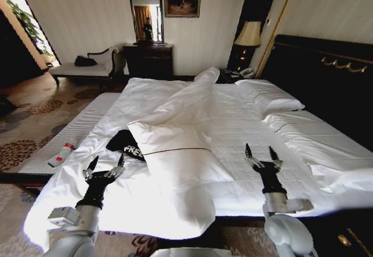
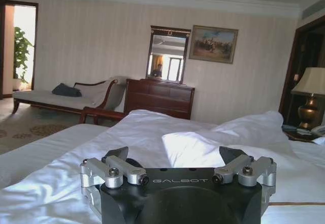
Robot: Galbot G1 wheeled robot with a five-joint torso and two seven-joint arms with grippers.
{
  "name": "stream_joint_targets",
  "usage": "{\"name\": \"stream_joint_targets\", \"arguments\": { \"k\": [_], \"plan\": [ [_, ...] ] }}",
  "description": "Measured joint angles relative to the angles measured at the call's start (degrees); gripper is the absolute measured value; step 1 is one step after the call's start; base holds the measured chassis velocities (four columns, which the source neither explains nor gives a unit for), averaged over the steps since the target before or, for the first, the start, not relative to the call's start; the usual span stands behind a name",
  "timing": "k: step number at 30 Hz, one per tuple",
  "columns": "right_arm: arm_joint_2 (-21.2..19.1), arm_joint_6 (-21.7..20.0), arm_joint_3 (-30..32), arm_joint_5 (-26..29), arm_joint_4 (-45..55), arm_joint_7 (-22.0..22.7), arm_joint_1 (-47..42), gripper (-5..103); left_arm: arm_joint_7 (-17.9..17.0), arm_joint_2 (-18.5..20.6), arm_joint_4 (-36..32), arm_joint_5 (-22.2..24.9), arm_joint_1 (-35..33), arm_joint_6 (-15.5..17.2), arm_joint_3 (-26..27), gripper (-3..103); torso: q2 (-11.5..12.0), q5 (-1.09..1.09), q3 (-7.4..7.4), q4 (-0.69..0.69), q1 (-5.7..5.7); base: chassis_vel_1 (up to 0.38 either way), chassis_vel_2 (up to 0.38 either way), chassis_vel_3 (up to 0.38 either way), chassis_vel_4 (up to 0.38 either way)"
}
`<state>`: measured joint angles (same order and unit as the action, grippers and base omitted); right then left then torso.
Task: Fold the clothes on the bed.
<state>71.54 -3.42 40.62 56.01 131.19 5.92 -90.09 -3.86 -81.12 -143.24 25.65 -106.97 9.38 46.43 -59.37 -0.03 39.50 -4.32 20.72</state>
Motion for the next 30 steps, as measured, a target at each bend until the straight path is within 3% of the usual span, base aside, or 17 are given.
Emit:
{"name": "stream_joint_targets", "arguments": {
  "k": [4, 9, 14, 22, 30],
  "plan": [
    [-8.0, -9.0, -1.4, 25.4, -0.4, 5.2, 7.5, 100, -0.1, -0.7, 0.0, -0.1, -1.2, 0.3, 1.6, 100, 0.0, 0.00, 0.00, 0.01, 0.00, 0.000, 0.000, 0.000, 0.000],
    [-13.5, -13.7, -4.0, 36.2, -4.6, 8.5, 14.4, 100, -0.2, -1.5, 0.0, -1.0, -2.3, 0.5, 2.1, 100, 0.0, 0.00, 0.00, -0.03, 0.00, 0.000, 0.000, 0.000, 0.000],
    [-16.0, -15.8, -8.4, 39.0, -12.3, 10.0, 21.6, 100, -0.1, -2.5, 0.0, -2.6, -2.9, 0.6, 2.0, 100, 0.0, 0.02, 0.01, -0.01, 0.00, 0.000, 0.000, 0.000, 0.000],
    [-16.2, -17.2, -14.8, 41.4, -20.1, 11.7, 30.4, 100, 0.0, -3.7, 0.0, -4.5, -3.5, 0.4, 2.6, 100, 0.0, 0.00, 0.01, -0.01, 0.01, 0.000, 0.000, 0.000, 0.000],
    [-15.9, -17.8, -21.5, 38.8, -27.3, 11.9, 36.5, 100, 0.1, -4.7, 0.0, -5.3, -4.1, 0.2, 2.5, 100, 0.0, 0.00, 0.00, -0.01, 0.01, 0.000, 0.000, 0.000, 0.000]
  ]
}}
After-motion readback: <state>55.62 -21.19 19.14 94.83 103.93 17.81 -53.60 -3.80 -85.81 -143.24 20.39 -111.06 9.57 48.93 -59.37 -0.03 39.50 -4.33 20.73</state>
